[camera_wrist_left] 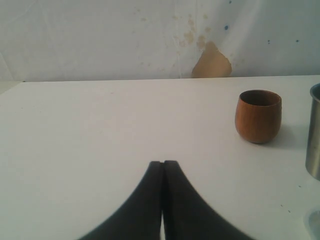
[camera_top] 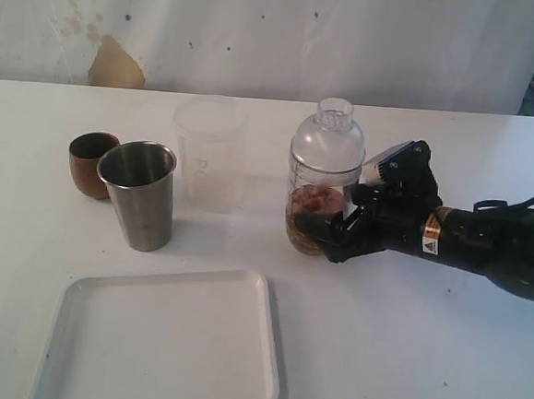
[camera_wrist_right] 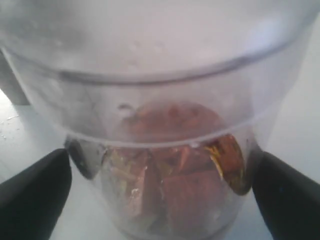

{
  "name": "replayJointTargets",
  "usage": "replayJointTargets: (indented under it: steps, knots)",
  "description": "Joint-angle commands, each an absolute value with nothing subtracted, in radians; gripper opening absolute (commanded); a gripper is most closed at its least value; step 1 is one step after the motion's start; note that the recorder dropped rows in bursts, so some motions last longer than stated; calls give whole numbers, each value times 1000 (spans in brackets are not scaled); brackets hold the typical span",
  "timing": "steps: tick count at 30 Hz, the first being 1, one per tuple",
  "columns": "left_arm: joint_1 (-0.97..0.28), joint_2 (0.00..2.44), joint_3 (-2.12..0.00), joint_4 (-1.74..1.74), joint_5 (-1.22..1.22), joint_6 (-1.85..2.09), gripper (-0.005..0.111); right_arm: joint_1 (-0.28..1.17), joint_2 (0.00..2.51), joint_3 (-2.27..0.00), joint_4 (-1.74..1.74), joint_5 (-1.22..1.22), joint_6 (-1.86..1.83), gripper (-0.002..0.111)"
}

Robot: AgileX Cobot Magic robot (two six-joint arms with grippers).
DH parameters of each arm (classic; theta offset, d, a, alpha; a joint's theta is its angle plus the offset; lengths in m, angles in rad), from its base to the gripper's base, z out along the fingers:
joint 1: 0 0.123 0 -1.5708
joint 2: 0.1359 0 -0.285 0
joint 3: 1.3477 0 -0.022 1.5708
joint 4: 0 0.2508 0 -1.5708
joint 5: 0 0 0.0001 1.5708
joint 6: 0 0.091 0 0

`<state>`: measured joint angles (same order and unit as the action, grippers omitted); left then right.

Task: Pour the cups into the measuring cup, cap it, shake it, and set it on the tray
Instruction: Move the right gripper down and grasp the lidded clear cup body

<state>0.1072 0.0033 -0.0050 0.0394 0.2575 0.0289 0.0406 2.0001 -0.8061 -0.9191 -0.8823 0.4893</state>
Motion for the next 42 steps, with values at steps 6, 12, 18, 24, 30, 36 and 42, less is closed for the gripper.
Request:
replayJointTargets:
  steps: [6,12,18,24,30,36,42]
  knots:
    - [108,0,0,45,248,28,0,39,2051,-807,-752,-1064,376,90]
    - [108,0,0,45,248,28,0,39,2101,-807,-752,-1149,323,90]
    - [108,0,0,45,248,28,0,39,2142,-809,-684,-1161,290,90]
    - [108,0,0,45,248,28,0,40,2179,-862,-717,-1214,290,90]
    - [108,0,0,45,248,28,0,71,2179,-878,-712,-1214,283,90]
    - [108,0,0,45,248,28,0,81,2179,-900,-701,-1193,283,90]
    - [108,0,0,45,248,28,0,81,2179,-900,-738,-1193,298,90]
